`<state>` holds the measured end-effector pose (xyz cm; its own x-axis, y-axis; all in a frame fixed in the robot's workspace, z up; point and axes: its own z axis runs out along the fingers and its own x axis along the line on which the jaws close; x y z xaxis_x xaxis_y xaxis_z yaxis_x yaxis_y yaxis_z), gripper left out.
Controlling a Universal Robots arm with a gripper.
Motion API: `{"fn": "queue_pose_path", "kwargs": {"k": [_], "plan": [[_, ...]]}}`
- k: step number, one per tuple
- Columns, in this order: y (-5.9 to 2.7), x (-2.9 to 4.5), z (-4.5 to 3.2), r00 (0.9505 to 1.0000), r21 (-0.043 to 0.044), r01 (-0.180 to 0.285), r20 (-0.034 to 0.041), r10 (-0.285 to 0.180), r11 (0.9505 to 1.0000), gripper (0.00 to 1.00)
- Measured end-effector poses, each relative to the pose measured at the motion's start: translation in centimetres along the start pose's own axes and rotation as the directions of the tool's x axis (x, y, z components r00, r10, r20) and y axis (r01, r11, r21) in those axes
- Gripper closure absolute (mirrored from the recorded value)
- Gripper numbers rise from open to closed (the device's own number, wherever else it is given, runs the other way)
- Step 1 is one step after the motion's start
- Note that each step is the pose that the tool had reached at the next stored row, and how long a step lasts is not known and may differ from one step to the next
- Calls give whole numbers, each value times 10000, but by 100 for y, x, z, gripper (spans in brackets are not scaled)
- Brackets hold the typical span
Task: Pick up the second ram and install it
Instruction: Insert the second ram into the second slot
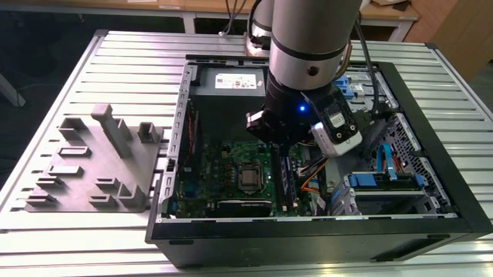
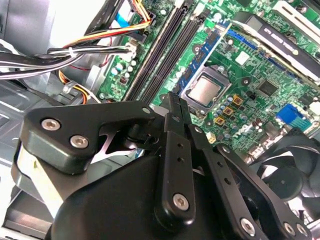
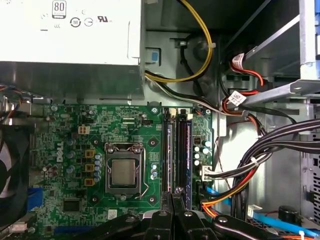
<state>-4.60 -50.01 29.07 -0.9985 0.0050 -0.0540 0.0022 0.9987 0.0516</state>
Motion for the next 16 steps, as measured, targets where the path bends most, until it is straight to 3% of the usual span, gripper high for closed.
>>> {"fn": "queue_pose_path", "kwargs": {"k": [16], "plan": [[-13, 13, 252, 10000, -6, 64, -11, -64, 10000, 92]]}}
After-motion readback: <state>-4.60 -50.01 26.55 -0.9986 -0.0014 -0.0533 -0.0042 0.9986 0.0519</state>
